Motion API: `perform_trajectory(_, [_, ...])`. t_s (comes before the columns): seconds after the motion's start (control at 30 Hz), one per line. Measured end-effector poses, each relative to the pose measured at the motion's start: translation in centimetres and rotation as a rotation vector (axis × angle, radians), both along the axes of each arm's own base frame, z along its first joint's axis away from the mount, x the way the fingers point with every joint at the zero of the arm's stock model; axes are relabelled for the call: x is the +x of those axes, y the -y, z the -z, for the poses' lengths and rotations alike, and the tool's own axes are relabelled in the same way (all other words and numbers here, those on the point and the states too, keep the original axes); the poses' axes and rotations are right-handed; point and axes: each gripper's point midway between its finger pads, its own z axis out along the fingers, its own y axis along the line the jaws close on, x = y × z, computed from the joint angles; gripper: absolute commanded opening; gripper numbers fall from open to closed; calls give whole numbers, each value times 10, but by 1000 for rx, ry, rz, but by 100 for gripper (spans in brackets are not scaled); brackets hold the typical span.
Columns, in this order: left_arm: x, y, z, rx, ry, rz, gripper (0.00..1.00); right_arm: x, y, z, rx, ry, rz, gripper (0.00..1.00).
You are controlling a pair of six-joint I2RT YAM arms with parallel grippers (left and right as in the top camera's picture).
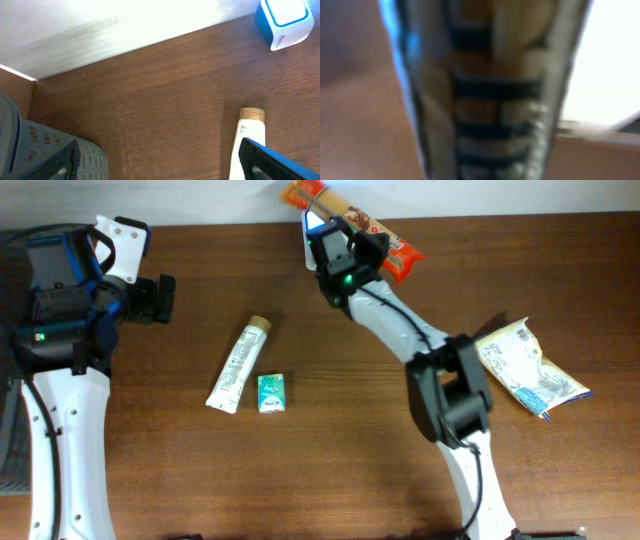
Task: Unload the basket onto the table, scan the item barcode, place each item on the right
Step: 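Move the pasta packet right and release it beside the snack bag, then grasp the small white-green packet with the right gripper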
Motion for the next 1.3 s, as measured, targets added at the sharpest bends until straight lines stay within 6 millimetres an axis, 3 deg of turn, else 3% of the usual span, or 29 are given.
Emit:
perform_trajectory(0.07, [-1,0,0,-1,-3,0,99,-26,-14,-38,254,-47,-66,4])
perform_trajectory(0.1, [0,0,0,0,-2,0,99,-56,-17,-71,426,-93,-88,4])
perform_trajectory(0.13, [-1,0,0,-1,-3,0,99,-74,-24,-91,564,-107,-105,4])
perform_trajectory(0.17, [0,0,0,0,-1,0,99,-113,-18,-130,793,-138,-81,4])
perform_trajectory(0.2, [0,0,0,0,-2,0,99,-138,-2,-148,957,-161,-9,4])
perform_trajectory(0.23, [0,0,0,0,-2,0,99,-156,18,-141,999,-230,93,4])
perform_trajectory(0.27, [-1,0,0,0,-3,0,99,-187,49,-114,994,-364,260,4])
perform_trajectory(0.3, [0,0,0,0,-2,0,99,-205,82,-82,990,-453,434,4])
perform_trajectory(0.33, [0,0,0,0,-1,0,99,-206,99,-61,994,-475,515,4])
perform_trajectory(0.37, [0,0,0,0,-2,0,99,-210,109,-41,990,-502,570,4])
perform_trajectory(0.4, [0,0,0,0,-1,0,99,-226,121,-7,971,-577,660,4])
perform_trajectory(0.43, [0,0,0,0,-1,0,99,-238,126,15,959,-627,705,4])
perform_trajectory(0.5, [0,0,0,0,-1,0,99,-251,143,72,950,-674,737,4])
perform_trajectory(0.53, [0,0,0,0,-1,0,99,-253,152,84,943,-663,745,4])
perform_trajectory(0.6, [0,0,-1,0,1,0,99,-250,182,109,893,-587,748,49])
perform_trajectory(0.67, [0,0,0,0,-1,0,99,-238,201,113,852,-522,714,84])
perform_trajectory(0.7, [0,0,0,0,-2,0,99,-235,204,112,836,-514,701,88])
perform_trajectory(0.73, [0,0,0,0,-1,0,99,-237,205,111,826,-523,705,99])
perform_trajectory(0.77, [0,0,0,0,0,0,99,-243,203,98,826,-568,718,99])
perform_trajectory(0.8, [0,0,0,0,0,0,99,-231,201,82,849,-540,698,99])
perform_trajectory(0.87, [-1,0,0,0,-3,0,99,-215,179,34,971,-557,640,99])
perform_trajectory(0.93, [0,0,0,0,-2,0,99,-174,126,-23,1287,-508,410,99])
perform_trajectory(0.97, [0,0,0,0,-2,0,99,-164,91,-39,1448,-539,272,90])
perform_trajectory(1.03, [0,0,0,0,-2,0,99,-169,43,-52,1566,-636,140,77])
perform_trajectory(1.1, [0,0,0,0,-2,0,99,-177,-9,-44,1573,-746,65,73])
perform_trajectory(1.17, [-1,0,0,-1,-3,0,99,-188,-79,-7,1514,-852,100,72])
perform_trajectory(1.23, [0,0,0,0,-2,0,99,-203,-135,18,1456,-872,158,60])
perform_trajectory(1.3, [0,0,0,0,-2,0,99,-212,-160,31,1423,-843,228,59])
